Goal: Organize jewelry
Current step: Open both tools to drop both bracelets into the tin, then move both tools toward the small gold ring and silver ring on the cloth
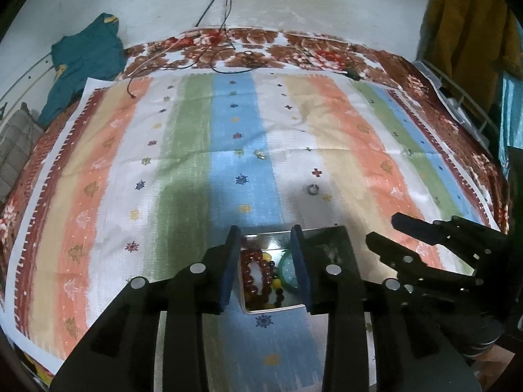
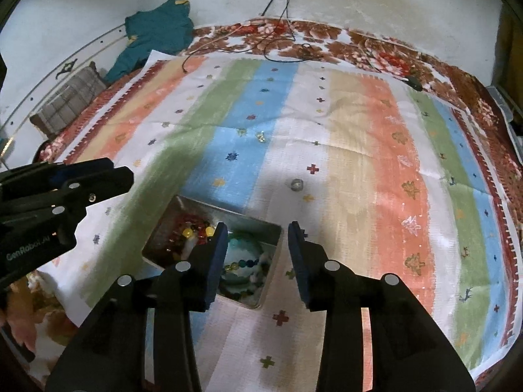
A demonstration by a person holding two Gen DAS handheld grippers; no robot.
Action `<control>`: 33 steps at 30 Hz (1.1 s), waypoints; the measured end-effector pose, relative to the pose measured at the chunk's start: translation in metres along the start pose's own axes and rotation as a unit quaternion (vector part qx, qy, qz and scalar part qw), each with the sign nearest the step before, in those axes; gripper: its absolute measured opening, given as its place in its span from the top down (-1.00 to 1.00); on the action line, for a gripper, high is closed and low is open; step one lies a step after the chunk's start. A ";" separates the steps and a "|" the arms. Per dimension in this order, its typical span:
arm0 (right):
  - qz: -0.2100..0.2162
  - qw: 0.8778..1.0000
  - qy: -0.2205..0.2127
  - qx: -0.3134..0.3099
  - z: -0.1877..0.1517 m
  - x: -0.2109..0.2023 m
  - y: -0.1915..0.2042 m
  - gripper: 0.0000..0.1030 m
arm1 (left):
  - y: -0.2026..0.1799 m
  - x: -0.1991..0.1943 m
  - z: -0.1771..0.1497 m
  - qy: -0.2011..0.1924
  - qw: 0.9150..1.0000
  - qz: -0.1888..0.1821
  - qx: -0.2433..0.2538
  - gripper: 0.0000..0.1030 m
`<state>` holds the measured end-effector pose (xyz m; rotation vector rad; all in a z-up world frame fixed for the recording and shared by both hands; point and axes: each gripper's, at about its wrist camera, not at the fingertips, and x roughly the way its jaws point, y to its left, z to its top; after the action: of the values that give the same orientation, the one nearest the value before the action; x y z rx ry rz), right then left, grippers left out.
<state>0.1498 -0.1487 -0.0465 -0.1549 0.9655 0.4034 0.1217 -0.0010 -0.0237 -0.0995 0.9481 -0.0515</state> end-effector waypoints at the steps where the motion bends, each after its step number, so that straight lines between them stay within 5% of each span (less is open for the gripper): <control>1: 0.000 1.000 0.001 0.002 0.000 0.001 -0.001 0.25 | 0.002 0.001 0.001 0.001 1.000 0.000 -0.003 0.32; 21: -0.024 0.999 0.042 0.020 0.020 0.044 -0.027 0.03 | 0.004 0.051 0.034 0.022 0.999 0.017 -0.017 0.08; 33: -0.022 0.998 0.058 0.024 0.031 0.074 -0.035 -0.10 | 0.010 0.090 0.052 0.049 0.998 -0.002 -0.035 -0.01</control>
<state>0.2250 -0.1517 -0.0919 -0.1562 1.0826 0.3326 0.2164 0.0038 -0.0673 -0.1658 1.0486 -0.0272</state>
